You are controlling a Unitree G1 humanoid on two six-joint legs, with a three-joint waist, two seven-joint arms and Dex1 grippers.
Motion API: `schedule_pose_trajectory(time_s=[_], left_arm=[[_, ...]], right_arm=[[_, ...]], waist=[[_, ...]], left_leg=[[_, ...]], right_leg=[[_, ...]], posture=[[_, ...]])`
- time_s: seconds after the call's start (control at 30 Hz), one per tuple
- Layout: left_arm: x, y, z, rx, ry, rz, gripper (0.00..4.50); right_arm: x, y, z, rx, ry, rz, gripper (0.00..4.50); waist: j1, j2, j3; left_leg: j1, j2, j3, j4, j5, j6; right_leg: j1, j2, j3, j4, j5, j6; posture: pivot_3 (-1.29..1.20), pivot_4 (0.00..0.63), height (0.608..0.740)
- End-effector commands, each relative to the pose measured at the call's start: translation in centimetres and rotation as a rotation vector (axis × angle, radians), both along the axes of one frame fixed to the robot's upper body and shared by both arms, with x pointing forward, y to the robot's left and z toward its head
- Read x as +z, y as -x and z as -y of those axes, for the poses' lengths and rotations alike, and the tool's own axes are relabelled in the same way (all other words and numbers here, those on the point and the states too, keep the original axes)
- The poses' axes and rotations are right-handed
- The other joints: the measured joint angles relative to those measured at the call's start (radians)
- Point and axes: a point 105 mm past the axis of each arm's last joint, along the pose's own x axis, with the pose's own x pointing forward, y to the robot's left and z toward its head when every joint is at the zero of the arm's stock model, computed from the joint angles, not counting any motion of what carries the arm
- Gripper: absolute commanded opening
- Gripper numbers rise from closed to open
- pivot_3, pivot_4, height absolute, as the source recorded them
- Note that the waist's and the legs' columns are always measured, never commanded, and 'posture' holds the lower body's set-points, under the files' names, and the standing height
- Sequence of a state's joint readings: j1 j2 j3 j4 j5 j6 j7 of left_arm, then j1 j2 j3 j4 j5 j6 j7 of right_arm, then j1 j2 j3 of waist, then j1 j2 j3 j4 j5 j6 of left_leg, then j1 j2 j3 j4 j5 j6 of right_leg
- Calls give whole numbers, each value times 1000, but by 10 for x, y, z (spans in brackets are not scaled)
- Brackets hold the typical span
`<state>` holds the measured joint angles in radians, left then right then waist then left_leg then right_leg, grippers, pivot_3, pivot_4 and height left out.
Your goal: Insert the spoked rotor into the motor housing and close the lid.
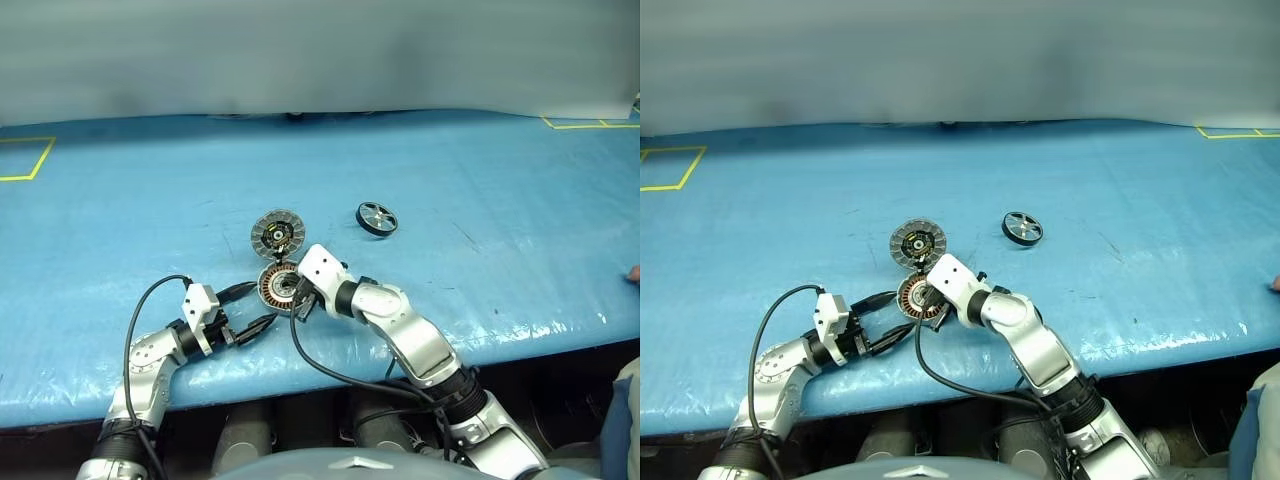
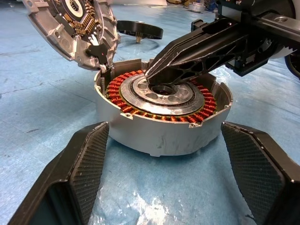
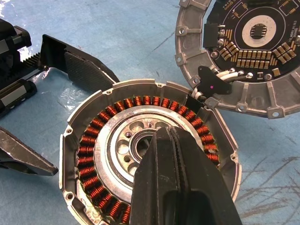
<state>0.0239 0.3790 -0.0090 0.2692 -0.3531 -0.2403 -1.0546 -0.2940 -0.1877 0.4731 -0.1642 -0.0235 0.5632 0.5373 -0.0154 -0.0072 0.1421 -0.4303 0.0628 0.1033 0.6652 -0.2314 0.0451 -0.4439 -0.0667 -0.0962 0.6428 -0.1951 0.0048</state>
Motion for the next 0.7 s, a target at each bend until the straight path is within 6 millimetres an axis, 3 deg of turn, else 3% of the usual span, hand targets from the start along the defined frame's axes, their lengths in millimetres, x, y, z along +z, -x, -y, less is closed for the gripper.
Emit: schedule_pose_trajectory(time_s=[0.03,0.17,0.33,0.43,0.53,0.7], left_arm=[[-8,5,-2,5,-18,-33,4096],[-8,6,-2,5,-17,-34,4096],[-5,5,-4,5,-4,-31,4096],[0,5,-8,7,-1,-22,4096],[7,3,-13,14,-5,-2,4096],[17,0,-19,13,2,19,4096]], right_arm=[[-4,1,0,5,13,5,21],[-1,3,0,8,-2,9,21],[41,-1,2,-14,-186,108,21],[59,-2,13,-38,-241,145,21],[63,-13,40,-124,-212,180,21],[53,-43,100,-326,-60,214,21]], waist=[[-1,0,0],[-2,0,0],[-2,0,0],[-3,0,0],[-1,0,0],[4,0,0]], left_leg=[[0,0,0,0,0,0],[0,0,0,0,0,0],[0,0,0,0,0,0],[0,0,0,0,0,0],[0,0,0,0,0,0],[-1,0,0,0,0,0]], right_leg=[[0,0,0,0,0,0],[0,0,0,0,0,0],[0,0,0,0,0,0],[0,0,0,0,0,0],[0,0,0,0,0,0],[0,-1,0,0,0,0]], posture=[[0,150,740],[0,150,740],[0,150,740],[0,150,740],[0,150,740],[0,150,740]])
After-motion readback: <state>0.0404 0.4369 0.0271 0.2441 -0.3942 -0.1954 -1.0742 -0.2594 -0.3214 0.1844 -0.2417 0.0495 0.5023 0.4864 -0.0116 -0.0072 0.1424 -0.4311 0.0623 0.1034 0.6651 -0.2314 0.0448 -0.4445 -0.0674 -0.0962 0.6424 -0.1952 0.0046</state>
